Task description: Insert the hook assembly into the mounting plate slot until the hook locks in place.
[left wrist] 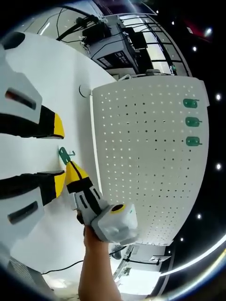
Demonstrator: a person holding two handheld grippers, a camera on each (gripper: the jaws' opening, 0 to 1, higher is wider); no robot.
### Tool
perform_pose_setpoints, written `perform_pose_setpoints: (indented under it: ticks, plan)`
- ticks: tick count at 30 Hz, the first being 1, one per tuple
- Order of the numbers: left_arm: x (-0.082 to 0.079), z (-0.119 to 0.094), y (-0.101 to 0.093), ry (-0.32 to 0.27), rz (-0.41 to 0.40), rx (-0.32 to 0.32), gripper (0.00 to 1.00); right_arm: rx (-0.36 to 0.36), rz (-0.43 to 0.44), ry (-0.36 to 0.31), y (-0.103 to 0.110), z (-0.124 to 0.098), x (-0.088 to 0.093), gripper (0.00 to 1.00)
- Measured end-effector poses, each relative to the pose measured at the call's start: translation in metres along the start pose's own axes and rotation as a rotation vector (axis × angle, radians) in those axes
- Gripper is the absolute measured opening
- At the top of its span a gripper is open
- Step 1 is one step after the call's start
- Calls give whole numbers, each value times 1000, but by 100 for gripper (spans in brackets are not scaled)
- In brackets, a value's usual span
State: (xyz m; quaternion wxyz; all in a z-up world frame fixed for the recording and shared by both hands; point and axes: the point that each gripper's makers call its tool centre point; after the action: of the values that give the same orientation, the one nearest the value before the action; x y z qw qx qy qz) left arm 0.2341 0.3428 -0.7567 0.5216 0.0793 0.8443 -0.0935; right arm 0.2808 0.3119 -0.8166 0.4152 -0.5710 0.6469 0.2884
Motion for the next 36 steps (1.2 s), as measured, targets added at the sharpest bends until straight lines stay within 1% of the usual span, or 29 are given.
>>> perform_pose_setpoints:
  ticks: [2,6,10,12,14,18,23,28,30,31,34,36]
  plan:
    - [1,-1,1,2,-1,-1,28,-6,-63,16,5,0,-1,0]
    - [5,-2,4,12,-1,-7,27,-11,-156,37,16,0,-3,0]
    - [9,-2,10,24,-5,-17,27,-13,-221,42,25,-2,-5,0]
    - [11,-1,13,30,-22,-19,26,-15,-297,57,30,-2,-5,0]
    - [12,1,15,38,-38,-19,25,-25,-330,67,36,-3,-3,0]
    - [10,5,14,39,-44,-14,25,-23,-405,73,47,-5,-4,0]
    - [13,15,4,67,-52,16,23,-15,-504,91,58,-6,1,0]
    - [23,26,-4,121,-78,41,21,-11,-553,96,68,-5,5,0]
    - [26,30,-8,133,-84,48,20,-17,-575,103,72,-5,7,0]
    - [31,33,-10,152,-83,48,20,-15,-583,105,74,-5,7,0]
    - [39,38,-14,182,-84,52,19,-17,-590,103,78,-5,8,0]
    - [42,41,-14,192,-82,51,18,-16,-594,102,79,-4,8,0]
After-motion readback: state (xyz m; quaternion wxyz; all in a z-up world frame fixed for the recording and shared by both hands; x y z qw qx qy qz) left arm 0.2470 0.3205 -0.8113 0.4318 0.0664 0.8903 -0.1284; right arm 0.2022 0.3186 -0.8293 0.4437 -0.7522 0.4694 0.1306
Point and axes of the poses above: the point that each gripper's makers call its tool centre point, and the gripper's own axes: z roughly forward along the fingers, y roughly to its left, x roughly out of its underside, and after that the axes turned 2 degrees about -z, right-handed
